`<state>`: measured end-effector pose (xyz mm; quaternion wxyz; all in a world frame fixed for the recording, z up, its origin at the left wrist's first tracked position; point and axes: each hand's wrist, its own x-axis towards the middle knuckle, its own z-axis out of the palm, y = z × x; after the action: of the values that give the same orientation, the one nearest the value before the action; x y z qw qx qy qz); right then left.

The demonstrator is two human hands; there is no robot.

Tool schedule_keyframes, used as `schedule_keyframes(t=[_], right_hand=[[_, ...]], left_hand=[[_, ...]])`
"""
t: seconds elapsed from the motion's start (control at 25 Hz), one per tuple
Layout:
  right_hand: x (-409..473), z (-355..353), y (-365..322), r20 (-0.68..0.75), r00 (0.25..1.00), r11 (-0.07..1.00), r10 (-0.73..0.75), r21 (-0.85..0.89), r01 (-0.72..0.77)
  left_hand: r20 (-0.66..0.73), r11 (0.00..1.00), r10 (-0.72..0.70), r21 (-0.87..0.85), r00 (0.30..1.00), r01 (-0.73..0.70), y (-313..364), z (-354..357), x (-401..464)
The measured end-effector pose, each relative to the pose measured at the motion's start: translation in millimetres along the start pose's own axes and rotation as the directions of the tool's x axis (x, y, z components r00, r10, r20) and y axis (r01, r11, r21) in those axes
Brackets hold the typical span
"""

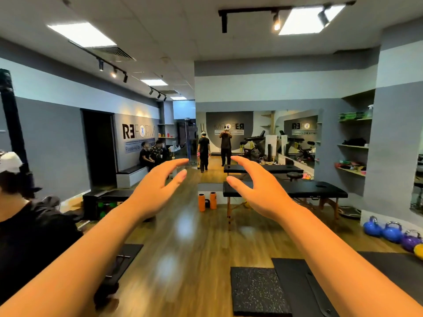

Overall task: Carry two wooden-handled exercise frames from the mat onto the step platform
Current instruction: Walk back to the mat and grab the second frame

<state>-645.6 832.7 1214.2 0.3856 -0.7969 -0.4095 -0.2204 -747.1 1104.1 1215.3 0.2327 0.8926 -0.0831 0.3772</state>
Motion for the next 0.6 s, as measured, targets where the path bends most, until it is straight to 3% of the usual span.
schedule_keyframes(t=[0.24, 0.6], right_hand=[[107.4, 34.5, 85.1, 0.055, 0.995, 0.993, -0.084, 0.082, 0.079], [252.4, 177.6, 196.5, 0.155, 0.975, 0.976, -0.16, 0.172, 0.133]], left_hand=[[-0.064, 0.992, -0.099, 0.073, 0.993, 0.104, -65.0, 45.2, 70.2], [-0.107, 0.945, -0.261, 0.175, 0.959, 0.277, -228.5, 88.3, 150.1]])
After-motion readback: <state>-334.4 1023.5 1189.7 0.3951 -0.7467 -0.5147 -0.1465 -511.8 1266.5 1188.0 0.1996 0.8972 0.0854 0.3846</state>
